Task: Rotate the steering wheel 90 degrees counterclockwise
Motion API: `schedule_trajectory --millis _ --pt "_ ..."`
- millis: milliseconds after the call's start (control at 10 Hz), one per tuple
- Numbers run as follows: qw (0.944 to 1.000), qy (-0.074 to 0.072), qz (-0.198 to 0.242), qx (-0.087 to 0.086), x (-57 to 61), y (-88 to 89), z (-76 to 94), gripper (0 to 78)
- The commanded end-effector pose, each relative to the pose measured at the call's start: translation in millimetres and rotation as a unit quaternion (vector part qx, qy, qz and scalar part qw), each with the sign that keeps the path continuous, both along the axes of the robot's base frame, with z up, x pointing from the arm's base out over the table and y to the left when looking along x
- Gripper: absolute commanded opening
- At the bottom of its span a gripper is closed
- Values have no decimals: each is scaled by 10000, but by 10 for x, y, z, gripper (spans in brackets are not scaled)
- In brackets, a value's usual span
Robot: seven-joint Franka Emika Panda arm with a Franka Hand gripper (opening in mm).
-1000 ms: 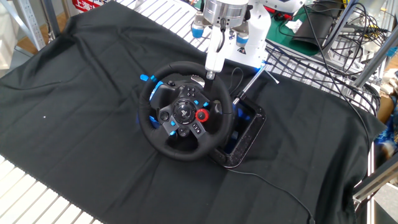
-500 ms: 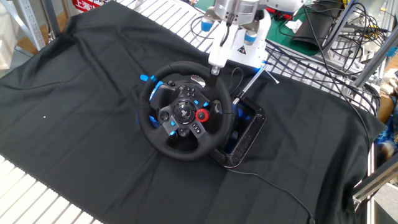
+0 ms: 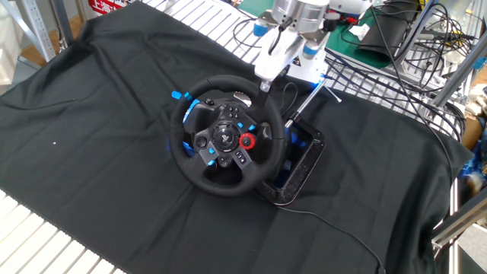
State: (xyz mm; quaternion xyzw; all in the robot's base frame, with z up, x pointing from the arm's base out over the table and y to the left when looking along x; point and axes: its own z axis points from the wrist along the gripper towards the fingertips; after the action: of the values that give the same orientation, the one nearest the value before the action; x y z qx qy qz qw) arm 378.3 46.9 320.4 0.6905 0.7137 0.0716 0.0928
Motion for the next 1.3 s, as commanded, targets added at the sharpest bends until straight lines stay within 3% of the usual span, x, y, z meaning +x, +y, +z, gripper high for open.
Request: schedule_trajectory --millis 100,400,1000,1100,1300 --pt "9934 -368 -1089 3 6 160 -109 774" --pt "9931 -430 -1095 9 39 159 -161 774" --pt "9944 -419 -971 -57 82 107 -204 774" --pt "9944 -419 -971 -57 82 107 -204 11" --pt "9944 -419 -971 -57 82 107 -204 11"
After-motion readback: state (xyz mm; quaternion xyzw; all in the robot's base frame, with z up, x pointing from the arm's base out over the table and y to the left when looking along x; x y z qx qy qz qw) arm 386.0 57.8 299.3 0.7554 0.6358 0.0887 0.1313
